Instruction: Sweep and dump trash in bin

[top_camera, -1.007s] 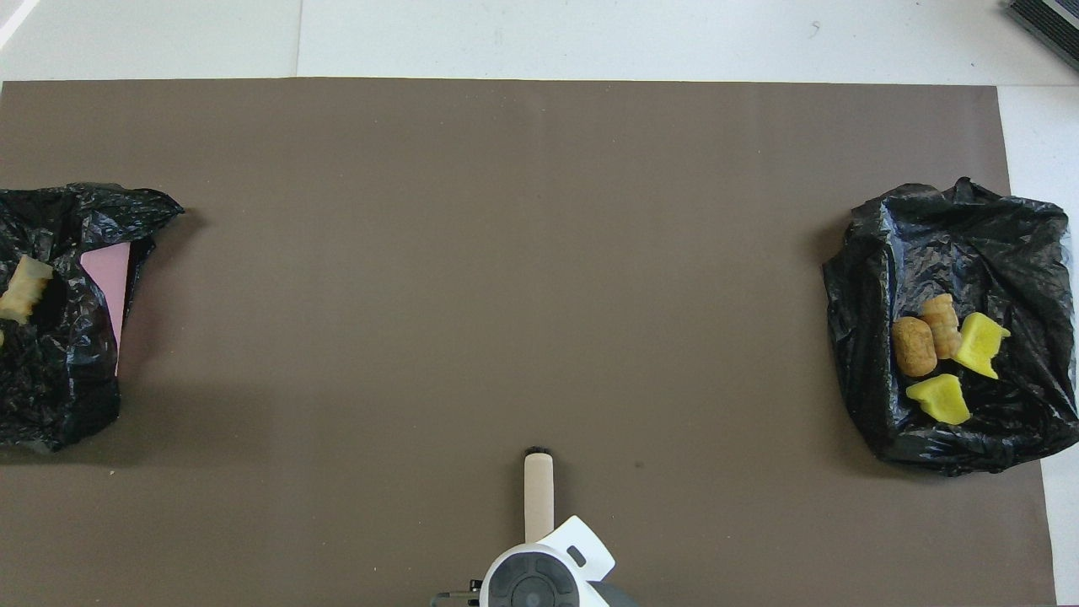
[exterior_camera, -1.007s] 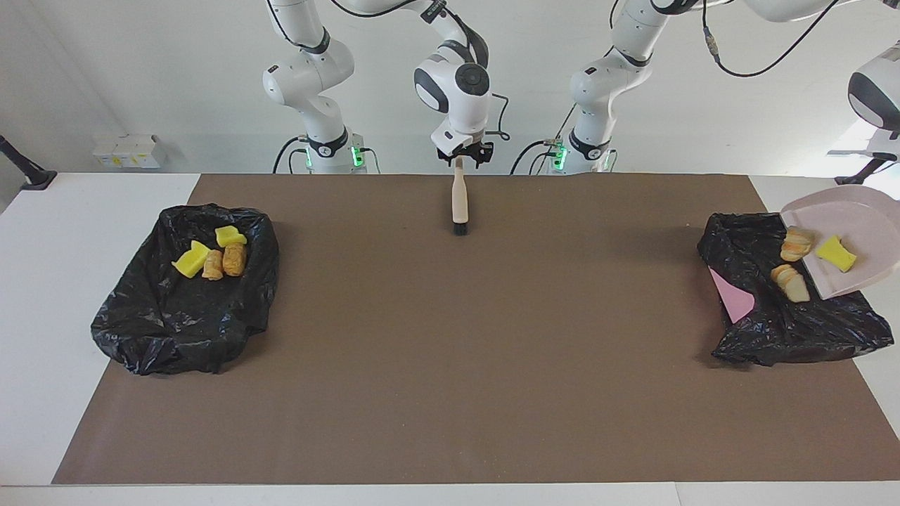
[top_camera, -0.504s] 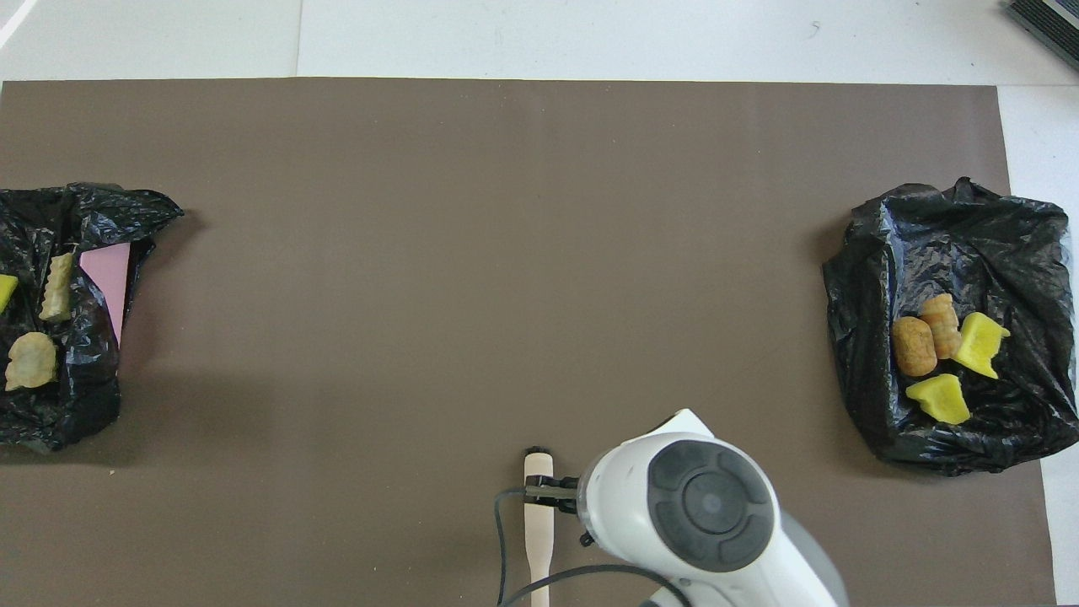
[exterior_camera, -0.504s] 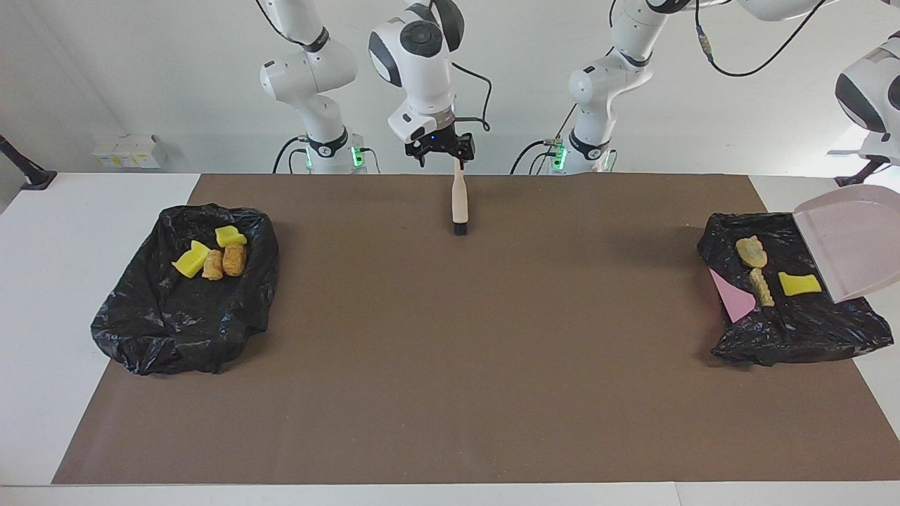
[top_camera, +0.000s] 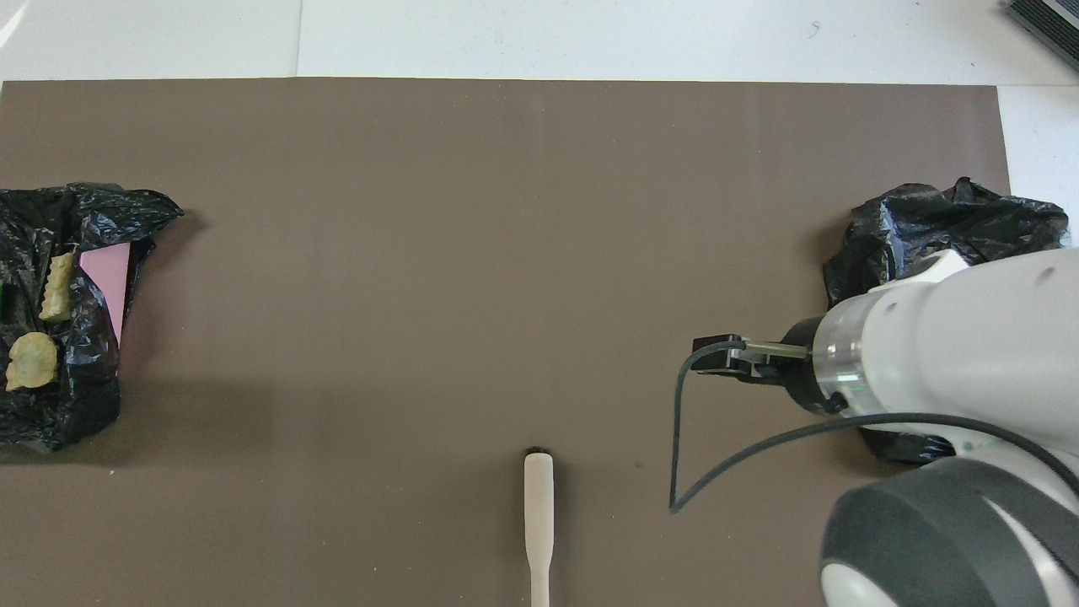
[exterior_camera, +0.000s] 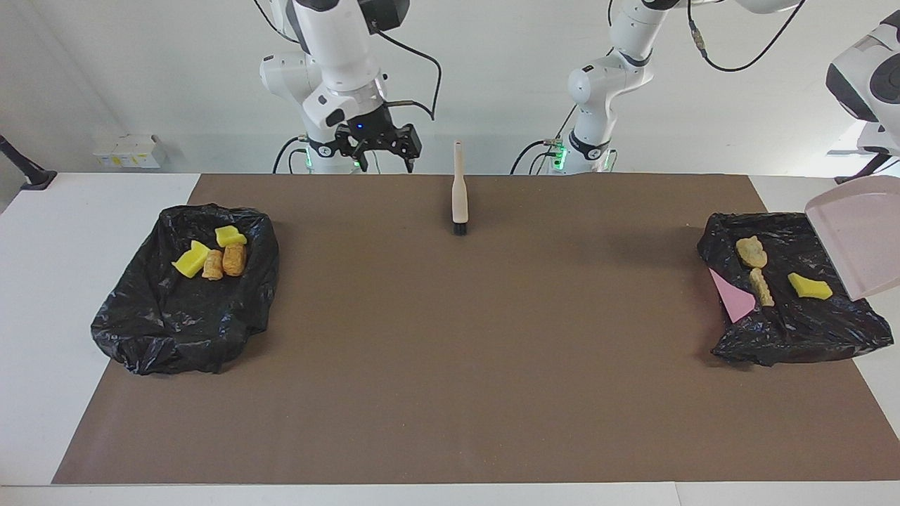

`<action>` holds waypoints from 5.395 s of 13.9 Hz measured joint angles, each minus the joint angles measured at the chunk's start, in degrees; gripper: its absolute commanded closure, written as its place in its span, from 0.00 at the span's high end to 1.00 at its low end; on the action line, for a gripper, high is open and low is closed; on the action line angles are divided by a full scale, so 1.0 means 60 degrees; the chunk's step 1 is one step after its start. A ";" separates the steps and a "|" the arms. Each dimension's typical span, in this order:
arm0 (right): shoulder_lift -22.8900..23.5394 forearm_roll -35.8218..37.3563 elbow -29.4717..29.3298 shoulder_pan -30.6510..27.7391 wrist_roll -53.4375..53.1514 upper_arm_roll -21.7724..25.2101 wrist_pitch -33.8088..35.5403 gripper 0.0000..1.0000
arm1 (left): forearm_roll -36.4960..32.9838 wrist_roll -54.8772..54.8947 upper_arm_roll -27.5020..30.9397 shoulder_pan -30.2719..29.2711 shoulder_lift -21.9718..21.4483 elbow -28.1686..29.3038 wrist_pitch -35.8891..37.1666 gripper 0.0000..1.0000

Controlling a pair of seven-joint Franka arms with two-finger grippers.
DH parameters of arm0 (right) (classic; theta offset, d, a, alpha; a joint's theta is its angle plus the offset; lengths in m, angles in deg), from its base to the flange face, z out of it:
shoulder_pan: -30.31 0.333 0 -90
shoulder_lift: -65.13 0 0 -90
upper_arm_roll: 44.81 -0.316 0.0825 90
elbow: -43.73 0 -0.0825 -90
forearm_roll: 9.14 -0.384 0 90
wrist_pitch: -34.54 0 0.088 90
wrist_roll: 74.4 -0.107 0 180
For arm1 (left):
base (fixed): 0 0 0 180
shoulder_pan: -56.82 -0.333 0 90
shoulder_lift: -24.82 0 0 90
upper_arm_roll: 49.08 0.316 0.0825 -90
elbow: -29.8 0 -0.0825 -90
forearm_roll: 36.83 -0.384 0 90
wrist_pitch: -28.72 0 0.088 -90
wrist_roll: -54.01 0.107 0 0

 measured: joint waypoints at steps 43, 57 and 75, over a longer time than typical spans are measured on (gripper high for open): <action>0.1234 0.1482 -0.3354 -0.0056 0.3242 0.2109 0.3163 1.00 | 1.0020 -1.9771 -0.0247 0.8656 0.1282 0.2819 -0.3037 0.00; 0.1234 0.1482 -0.3354 -0.0055 0.3242 0.2113 0.3163 1.00 | 1.0168 -1.9936 0.0105 0.6864 0.0814 0.2740 -0.3278 1.00; 0.1234 0.1482 -0.3354 -0.0055 0.3242 0.2113 0.3163 1.00 | 0.9968 -1.6422 0.0133 0.3389 0.0038 0.1577 -0.1985 1.00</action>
